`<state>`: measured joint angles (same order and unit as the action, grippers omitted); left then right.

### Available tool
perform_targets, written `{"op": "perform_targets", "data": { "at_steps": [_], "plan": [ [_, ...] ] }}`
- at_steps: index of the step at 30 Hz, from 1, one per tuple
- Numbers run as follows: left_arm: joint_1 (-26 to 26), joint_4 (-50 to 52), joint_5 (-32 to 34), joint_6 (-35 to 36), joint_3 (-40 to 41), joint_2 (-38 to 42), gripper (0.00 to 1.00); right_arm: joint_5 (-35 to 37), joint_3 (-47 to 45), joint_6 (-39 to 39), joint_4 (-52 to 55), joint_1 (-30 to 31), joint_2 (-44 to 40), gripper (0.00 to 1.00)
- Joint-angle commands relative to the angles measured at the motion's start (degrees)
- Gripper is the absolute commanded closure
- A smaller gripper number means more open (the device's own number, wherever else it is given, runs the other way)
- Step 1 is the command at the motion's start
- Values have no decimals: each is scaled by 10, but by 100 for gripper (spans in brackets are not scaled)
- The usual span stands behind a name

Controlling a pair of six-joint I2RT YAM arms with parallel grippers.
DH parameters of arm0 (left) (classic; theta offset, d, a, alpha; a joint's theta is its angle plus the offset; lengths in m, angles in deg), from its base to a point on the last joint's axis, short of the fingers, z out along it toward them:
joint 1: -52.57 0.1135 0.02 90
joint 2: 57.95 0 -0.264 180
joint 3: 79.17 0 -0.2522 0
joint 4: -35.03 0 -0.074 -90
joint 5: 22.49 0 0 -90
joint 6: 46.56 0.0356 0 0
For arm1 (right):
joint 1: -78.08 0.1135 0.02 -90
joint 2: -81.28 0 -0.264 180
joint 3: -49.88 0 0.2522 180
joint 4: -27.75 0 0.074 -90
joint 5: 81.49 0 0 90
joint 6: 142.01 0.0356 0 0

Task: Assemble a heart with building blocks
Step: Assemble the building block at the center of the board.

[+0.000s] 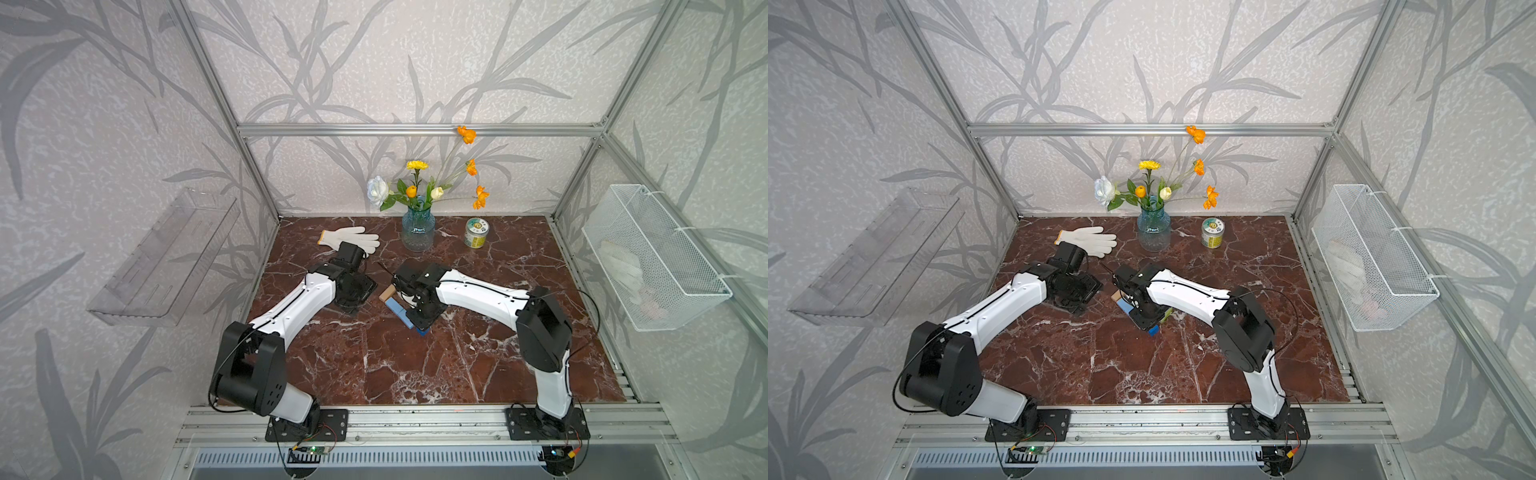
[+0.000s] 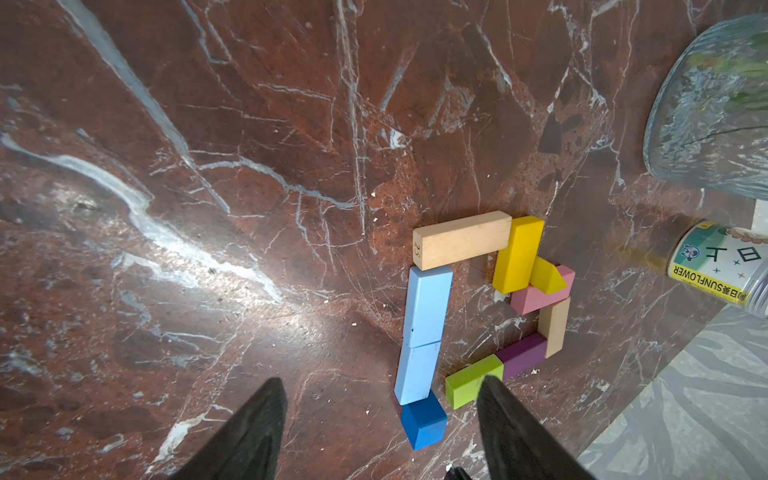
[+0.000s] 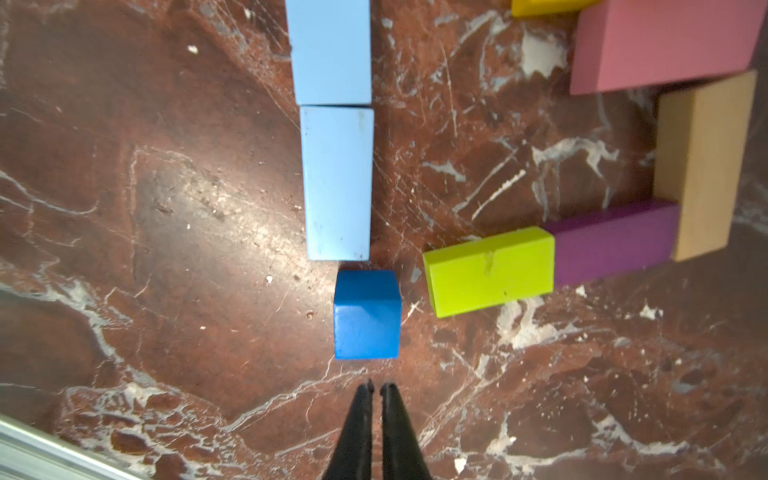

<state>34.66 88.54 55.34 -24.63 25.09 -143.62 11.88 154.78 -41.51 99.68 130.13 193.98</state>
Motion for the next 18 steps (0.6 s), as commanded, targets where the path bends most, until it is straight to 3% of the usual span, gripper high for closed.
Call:
{"op": "perform_targets", "data": {
  "at_steps": [1,3,9,18],
  "plan": [
    [3,-1,-2,-1,-7,-8,26,-13,-28,24,10,8,-27,96],
    [3,-2,-3,-1,-7,-9,26,-26,-43,33,5,13,-32,100],
    [3,-5,-3,-2,-6,-11,26,-43,-72,57,-22,24,-15,100],
    [4,3,1,1,-3,-5,27,-16,-62,62,-35,22,27,100]
  ]
}}
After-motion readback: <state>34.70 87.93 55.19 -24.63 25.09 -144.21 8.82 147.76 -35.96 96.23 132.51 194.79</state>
